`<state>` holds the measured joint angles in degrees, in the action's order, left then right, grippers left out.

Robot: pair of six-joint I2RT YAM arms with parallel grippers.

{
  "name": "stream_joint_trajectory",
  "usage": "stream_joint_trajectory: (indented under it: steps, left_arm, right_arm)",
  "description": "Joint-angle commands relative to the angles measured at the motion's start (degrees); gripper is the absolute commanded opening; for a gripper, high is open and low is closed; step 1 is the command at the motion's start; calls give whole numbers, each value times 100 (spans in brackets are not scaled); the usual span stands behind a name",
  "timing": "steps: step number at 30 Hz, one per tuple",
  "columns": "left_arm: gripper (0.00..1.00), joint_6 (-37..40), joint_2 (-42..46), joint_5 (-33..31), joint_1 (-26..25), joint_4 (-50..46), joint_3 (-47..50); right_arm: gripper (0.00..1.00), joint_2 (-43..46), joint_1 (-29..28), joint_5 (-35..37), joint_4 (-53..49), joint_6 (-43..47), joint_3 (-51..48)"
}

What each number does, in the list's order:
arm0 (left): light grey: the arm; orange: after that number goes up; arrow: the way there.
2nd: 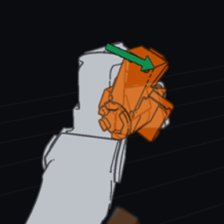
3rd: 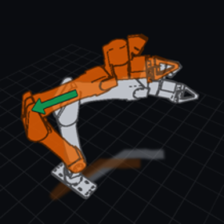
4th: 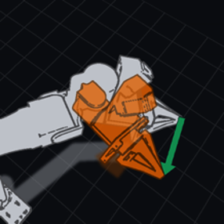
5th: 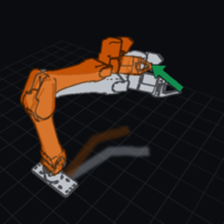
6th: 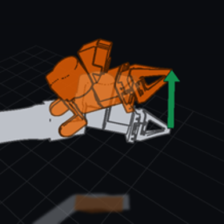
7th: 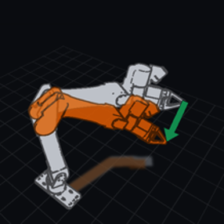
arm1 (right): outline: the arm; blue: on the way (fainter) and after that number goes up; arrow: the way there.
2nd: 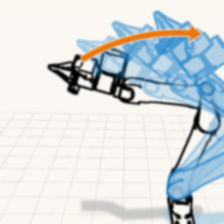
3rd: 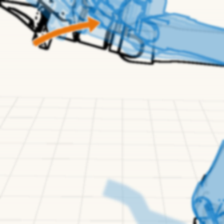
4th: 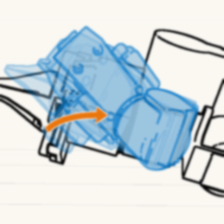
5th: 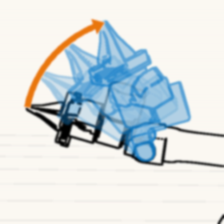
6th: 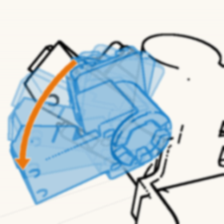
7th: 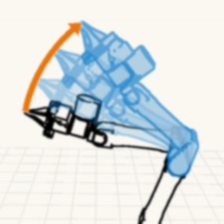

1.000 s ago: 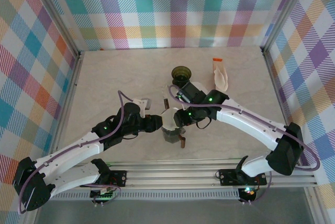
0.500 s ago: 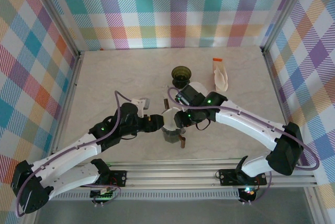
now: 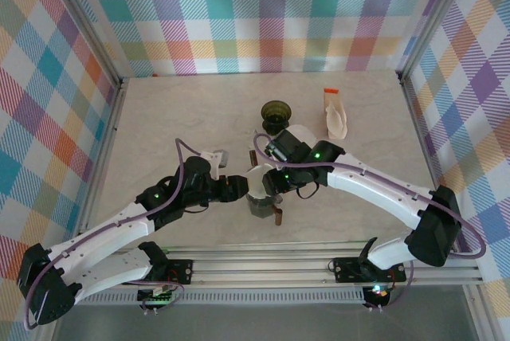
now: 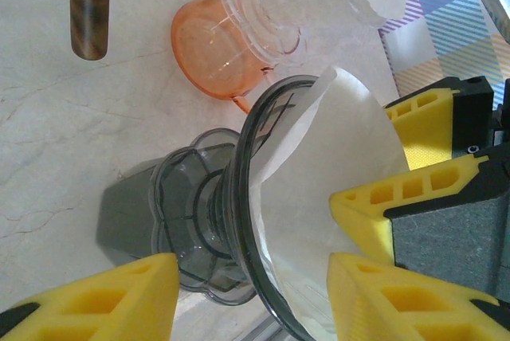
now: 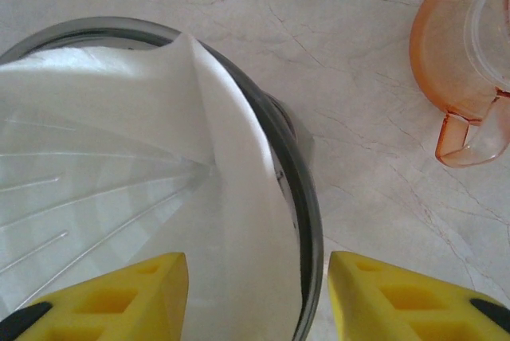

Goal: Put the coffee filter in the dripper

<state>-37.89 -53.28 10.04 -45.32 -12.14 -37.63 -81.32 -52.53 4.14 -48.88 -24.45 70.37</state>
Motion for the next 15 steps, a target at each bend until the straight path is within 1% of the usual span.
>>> stream_joint_trajectory:
  steps: [1, 4, 6, 11, 15]
  left_arm:
    - [52, 61, -10, 70, -35, -77, 119]
    - [51, 62, -18, 68, -32, -53, 142]
    - [51, 63, -37, 77, -32, -35, 160]
    - [51, 86, -48, 67, -39, -34, 170]
    - [51, 97, -28, 61, -45, -42, 168]
  right_arm:
    - [54, -34, -42, 144, -10, 50, 30]
    - [65, 41, -39, 352, -98, 104, 222]
    - [68, 63, -38, 465, -168, 155, 395]
    - [75, -54, -33, 462, -347, 262, 794]
    - [76, -559, -20, 176, -705, 402, 1153]
